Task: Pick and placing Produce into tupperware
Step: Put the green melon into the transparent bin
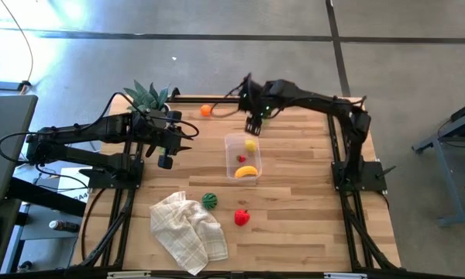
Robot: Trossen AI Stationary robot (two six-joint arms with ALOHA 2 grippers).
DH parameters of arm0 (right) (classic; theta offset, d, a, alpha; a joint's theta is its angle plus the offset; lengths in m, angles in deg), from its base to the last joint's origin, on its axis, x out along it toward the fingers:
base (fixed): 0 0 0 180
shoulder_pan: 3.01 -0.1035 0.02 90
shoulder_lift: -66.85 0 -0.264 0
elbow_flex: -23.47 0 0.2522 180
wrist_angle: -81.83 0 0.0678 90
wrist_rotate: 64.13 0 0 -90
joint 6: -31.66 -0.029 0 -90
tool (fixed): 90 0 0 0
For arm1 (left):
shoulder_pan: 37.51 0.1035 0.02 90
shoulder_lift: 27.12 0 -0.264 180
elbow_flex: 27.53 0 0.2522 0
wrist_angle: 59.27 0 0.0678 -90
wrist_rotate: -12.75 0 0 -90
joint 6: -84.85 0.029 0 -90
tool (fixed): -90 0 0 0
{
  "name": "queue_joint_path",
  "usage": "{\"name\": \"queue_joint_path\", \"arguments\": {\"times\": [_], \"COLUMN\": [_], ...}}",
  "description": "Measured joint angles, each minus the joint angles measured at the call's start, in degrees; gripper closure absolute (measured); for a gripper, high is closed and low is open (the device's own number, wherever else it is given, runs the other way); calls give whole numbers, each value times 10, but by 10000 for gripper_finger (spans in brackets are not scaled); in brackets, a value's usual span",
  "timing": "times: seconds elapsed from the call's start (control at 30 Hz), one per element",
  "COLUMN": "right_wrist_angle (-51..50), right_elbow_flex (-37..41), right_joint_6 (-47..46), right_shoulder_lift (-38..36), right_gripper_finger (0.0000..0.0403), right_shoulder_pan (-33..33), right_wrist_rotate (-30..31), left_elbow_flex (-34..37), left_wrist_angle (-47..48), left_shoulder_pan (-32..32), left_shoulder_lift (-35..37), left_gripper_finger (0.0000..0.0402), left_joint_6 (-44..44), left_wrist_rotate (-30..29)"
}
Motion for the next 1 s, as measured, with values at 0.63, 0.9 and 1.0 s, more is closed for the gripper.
{"name": "queue_joint_path", "arguments": {"times": [0.63, 0.9, 1.0], "right_wrist_angle": [-31, -33, -33], "right_elbow_flex": [0, 0, 0], "right_joint_6": [-358, -397, -418], "right_shoulder_lift": [-5, 34, 56], "right_gripper_finger": [229, 229, 229], "right_shoulder_pan": [156, 162, 159], "right_wrist_rotate": [18, 18, 18], "left_elbow_flex": [0, 0, 0], "left_wrist_angle": [0, 0, 0], "left_shoulder_pan": [0, 0, 0], "left_shoulder_lift": [0, 0, 0], "left_gripper_finger": [284, 284, 284], "left_joint_6": [0, 0, 0], "left_wrist_rotate": [0, 0, 0]}}
